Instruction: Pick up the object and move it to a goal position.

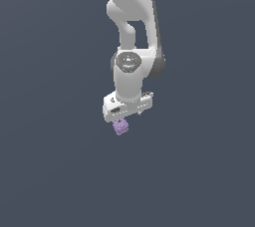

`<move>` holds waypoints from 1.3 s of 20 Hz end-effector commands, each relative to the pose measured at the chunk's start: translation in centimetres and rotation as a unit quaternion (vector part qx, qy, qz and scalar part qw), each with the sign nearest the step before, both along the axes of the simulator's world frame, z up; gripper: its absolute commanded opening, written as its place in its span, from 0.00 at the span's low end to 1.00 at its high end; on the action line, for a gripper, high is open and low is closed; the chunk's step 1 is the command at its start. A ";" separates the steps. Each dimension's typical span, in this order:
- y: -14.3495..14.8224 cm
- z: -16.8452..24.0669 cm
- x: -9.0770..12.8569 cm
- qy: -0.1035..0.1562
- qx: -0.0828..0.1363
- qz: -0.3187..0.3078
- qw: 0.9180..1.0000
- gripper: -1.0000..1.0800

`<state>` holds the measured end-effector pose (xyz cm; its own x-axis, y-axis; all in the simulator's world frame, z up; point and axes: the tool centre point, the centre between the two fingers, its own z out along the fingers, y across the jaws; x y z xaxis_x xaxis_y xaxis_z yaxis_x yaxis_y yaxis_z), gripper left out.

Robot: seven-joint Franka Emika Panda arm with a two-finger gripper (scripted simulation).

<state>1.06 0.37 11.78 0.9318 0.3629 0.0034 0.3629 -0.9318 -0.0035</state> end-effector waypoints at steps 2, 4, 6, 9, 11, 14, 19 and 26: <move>-1.4 -1.1 0.1 0.000 -0.001 0.026 1.000 0.96; -2.1 -1.6 0.1 0.000 -0.001 0.038 0.999 0.96; -2.6 -2.0 0.1 0.000 -0.002 0.047 0.999 0.96; -3.3 -2.5 0.0 0.001 -0.002 0.058 0.998 0.96; -3.5 -2.7 0.0 0.001 -0.002 0.063 0.998 0.96; -3.7 -2.8 0.0 0.001 -0.002 0.067 0.998 0.96; -3.7 -3.1 0.0 0.001 -0.002 0.065 0.998 0.96; -3.7 -6.4 -0.1 0.001 -0.002 0.067 0.998 0.96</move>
